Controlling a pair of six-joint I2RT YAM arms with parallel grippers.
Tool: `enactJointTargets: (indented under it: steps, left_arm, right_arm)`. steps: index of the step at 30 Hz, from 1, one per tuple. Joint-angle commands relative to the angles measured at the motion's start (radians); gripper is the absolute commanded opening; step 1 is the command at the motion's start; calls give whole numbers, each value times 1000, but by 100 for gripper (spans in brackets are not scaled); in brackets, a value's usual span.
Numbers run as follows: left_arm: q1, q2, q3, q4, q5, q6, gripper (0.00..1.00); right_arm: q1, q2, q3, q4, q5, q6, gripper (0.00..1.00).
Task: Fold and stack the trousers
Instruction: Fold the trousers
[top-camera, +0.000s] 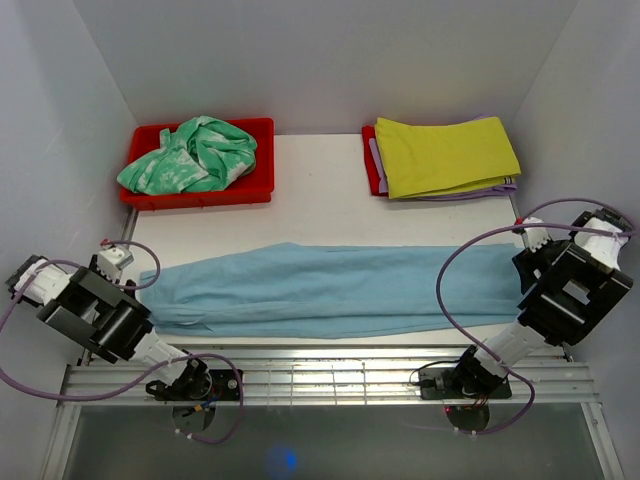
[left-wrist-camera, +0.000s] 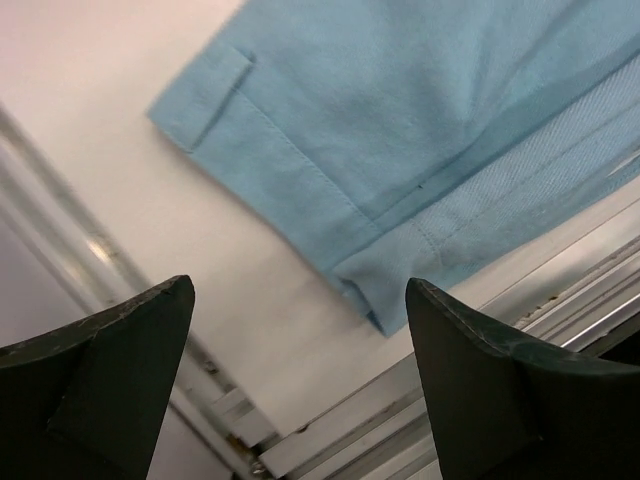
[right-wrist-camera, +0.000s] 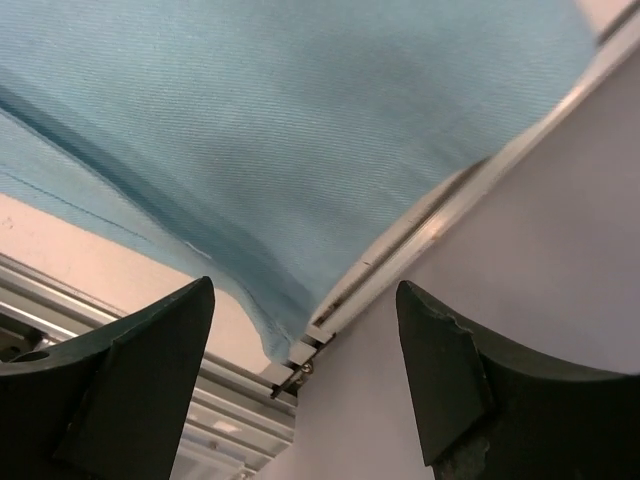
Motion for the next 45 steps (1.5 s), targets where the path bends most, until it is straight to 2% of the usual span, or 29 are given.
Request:
enactJointTargets:
  steps: [1, 6, 8, 9, 11, 12, 13, 14, 15, 16, 20, 23, 24, 29, 36, 40, 45]
  left_arm:
    - [6, -125, 95, -142, 119, 56, 98]
    - [5, -194, 144, -142, 243, -14, 98]
    - [2, -174, 170, -142, 294, -95, 98]
    - [-24, -159, 178, -139, 320, -137, 98]
    - [-82, -127, 184, -119, 294, -267, 87]
    - [-147, -101, 178, -107, 250, -310, 82]
    - [-173, -93, 166, -96, 233, -340, 76]
    - [-191, -87, 132, -75, 219, -360, 67]
    - [-224, -87, 109, -58, 207, -393, 65]
    - [-239, -96, 85, -40, 176, -415, 63]
    - [-307, -117, -5, -9, 153, -475, 58]
    - [-394, -140, -18, -82, 180, -458, 55]
    - [-459, -154, -37, -82, 185, -467, 55]
    - [-694, -254, -83, 2, 170, -611, 53]
    - [-972, -300, -164, 186, 96, -826, 53]
    - [-1125, -295, -228, 269, 69, -913, 53]
    - [-1230, -274, -301, 335, 29, -976, 53]
  right_arm:
    - [30, -51, 134, -122, -80, 32, 79]
    - [153, -156, 150, -190, -163, 105, 75]
    - [268, -195, 99, -168, -185, 156, 73]
    - [367, -228, 76, -148, -189, 229, 71]
    - [476, -253, 3, -86, -186, 323, 67]
    - [533, -262, -16, -27, -182, 371, 63]
    - [634, -263, -31, 1, -177, 448, 57]
    - [679, -261, -45, 30, -168, 489, 52]
    - [719, -253, -60, 50, -165, 524, 48]
    - [809, -250, -67, 82, -165, 578, 42]
    - [975, -229, -94, 150, -143, 693, 40]
    - [1096, -201, -114, 184, -136, 771, 37]
    - [1154, -189, -122, 201, -127, 790, 37]
    - [1273, -126, -171, 333, -25, 888, 33]
    - [1362, -48, -189, 386, 35, 945, 28]
    - [1383, -42, -188, 353, -45, 946, 26]
    - [1410, -91, -214, 310, -114, 929, 24]
